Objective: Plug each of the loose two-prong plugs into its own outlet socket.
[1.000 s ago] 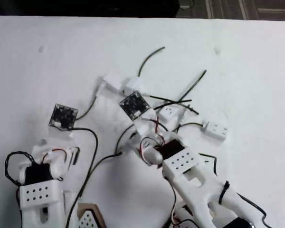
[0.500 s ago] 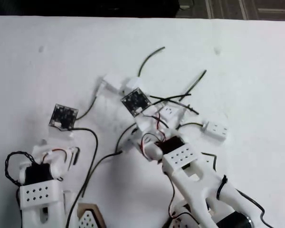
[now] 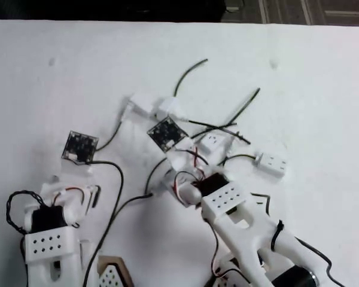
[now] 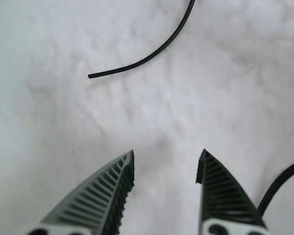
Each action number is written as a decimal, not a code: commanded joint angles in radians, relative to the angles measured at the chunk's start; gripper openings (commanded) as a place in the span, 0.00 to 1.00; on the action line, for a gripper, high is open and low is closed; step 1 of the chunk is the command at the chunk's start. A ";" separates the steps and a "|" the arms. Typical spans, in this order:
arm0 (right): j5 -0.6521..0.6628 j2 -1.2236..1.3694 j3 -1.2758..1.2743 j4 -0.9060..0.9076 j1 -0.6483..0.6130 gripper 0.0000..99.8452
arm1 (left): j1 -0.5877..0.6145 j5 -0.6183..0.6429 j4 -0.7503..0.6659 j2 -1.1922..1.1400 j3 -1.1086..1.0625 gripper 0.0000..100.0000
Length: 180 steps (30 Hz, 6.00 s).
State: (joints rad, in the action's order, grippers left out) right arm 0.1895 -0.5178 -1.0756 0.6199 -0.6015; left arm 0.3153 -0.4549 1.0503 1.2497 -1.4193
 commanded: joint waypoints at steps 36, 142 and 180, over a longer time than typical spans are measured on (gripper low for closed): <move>0.069 -0.213 0.178 0.473 -0.130 0.26 | -0.001 -0.014 -0.037 0.013 -0.002 0.31; -0.253 -0.814 0.115 0.656 0.427 0.02 | -0.374 -0.084 0.350 -1.213 1.459 0.26; 0.095 0.334 0.470 0.245 0.435 0.11 | -0.148 -0.068 -0.077 -0.160 0.051 0.21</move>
State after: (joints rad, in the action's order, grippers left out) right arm 0.3337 -0.3107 -0.7119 0.8976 -0.1826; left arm 0.1603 -0.5178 0.9935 1.0702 -1.3610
